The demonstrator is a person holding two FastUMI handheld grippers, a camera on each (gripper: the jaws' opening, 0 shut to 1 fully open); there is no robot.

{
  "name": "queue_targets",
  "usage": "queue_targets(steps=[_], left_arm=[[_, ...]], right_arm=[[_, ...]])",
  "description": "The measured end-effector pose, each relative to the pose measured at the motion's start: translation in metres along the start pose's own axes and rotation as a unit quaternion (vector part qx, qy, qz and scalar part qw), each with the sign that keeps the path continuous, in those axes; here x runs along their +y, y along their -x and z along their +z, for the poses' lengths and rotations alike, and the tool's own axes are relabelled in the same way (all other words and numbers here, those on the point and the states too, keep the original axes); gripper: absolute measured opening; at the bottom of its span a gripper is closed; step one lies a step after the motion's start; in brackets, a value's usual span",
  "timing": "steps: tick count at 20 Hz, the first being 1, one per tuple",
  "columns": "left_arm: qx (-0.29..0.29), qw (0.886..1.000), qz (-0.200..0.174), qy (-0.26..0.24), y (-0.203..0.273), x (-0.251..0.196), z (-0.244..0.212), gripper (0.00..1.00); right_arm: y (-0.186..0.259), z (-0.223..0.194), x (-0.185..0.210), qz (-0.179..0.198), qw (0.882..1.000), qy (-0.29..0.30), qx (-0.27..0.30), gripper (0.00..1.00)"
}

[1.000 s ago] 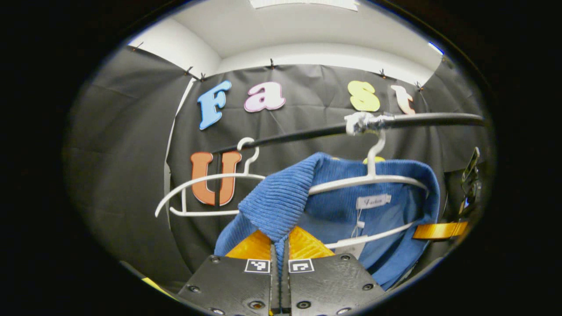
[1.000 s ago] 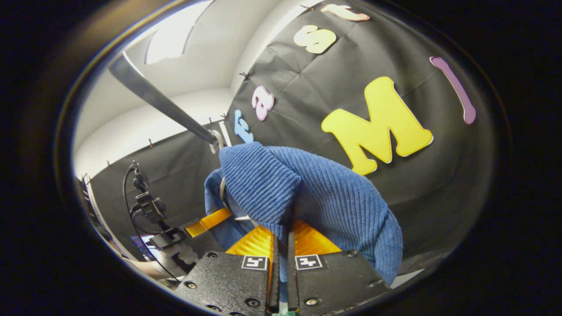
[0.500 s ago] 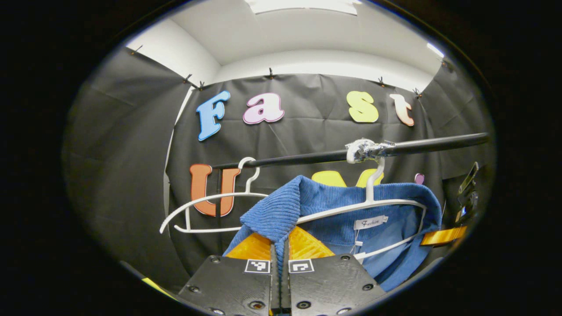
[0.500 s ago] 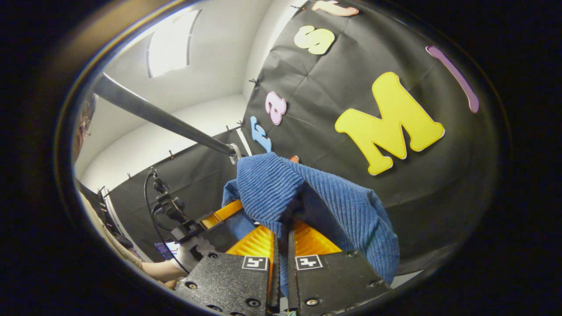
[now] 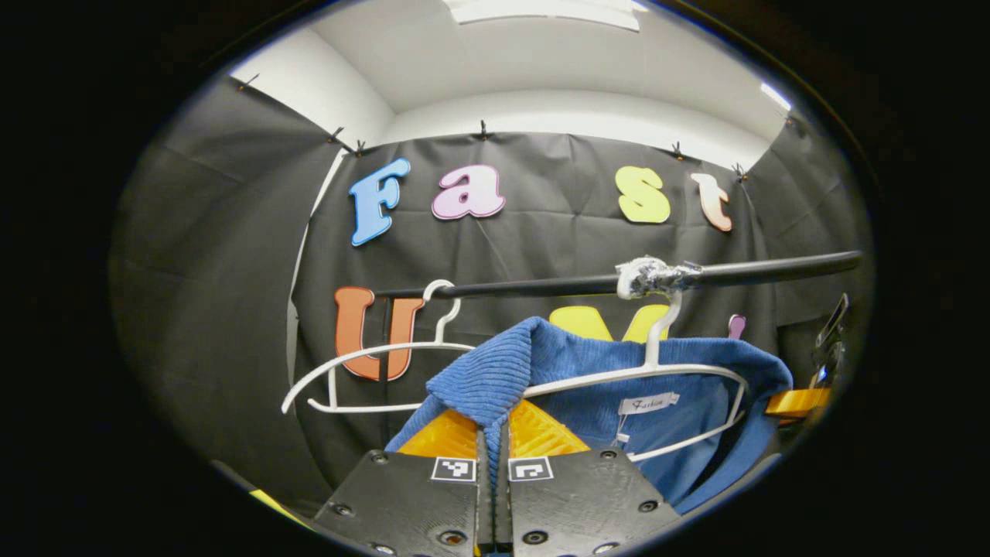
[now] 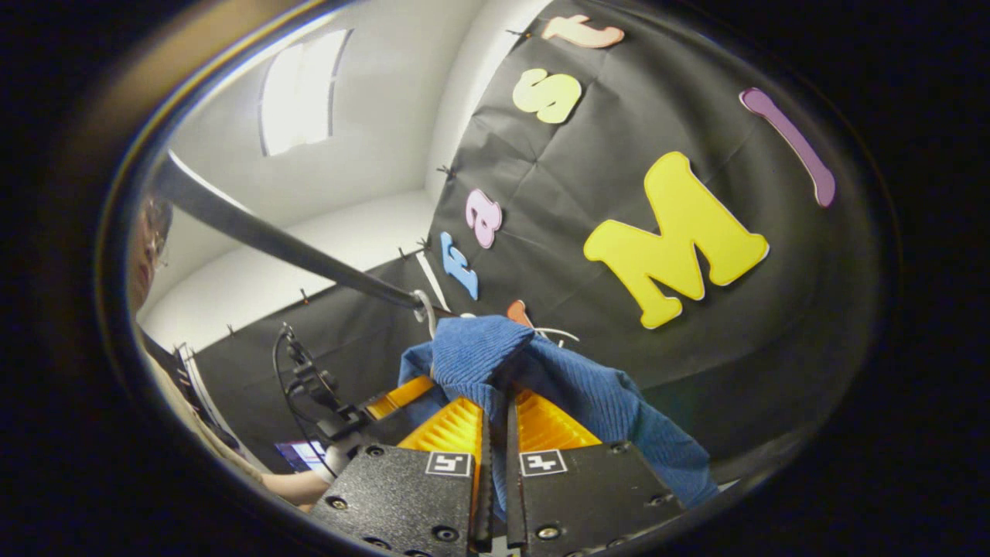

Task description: Grasp the clothes on the hanger with both hands and then place them into the laundry hamper below.

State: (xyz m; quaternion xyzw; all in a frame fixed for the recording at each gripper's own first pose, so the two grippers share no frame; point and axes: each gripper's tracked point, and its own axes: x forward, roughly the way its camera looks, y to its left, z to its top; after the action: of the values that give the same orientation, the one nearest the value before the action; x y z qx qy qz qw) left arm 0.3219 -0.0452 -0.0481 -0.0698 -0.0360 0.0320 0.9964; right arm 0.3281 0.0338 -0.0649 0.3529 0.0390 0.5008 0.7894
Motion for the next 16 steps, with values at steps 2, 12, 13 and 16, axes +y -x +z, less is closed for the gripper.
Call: queue_targets(steps=[2,12,13,16], left_arm=[[-0.001,1.000,-0.007,0.006,0.000,0.001,0.004,0.01],[-0.012,0.994,-0.085,0.064,-0.024,0.021,0.053,0.00],[-0.002,0.992,-0.097,0.078,-0.028,0.024,0.049,0.00],[0.018,0.985,-0.129,0.111,-0.032,0.034,0.038,0.00]], right_arm=[[-0.004,0.003,0.005,0.013,1.000,-0.010,-0.005,0.10],[-0.020,0.059,0.002,0.044,0.990,-0.095,-0.098,0.09],[-0.020,0.062,0.001,0.040,0.989,-0.095,-0.106,0.10],[-0.020,0.068,-0.013,0.014,0.986,-0.099,-0.130,0.10]])
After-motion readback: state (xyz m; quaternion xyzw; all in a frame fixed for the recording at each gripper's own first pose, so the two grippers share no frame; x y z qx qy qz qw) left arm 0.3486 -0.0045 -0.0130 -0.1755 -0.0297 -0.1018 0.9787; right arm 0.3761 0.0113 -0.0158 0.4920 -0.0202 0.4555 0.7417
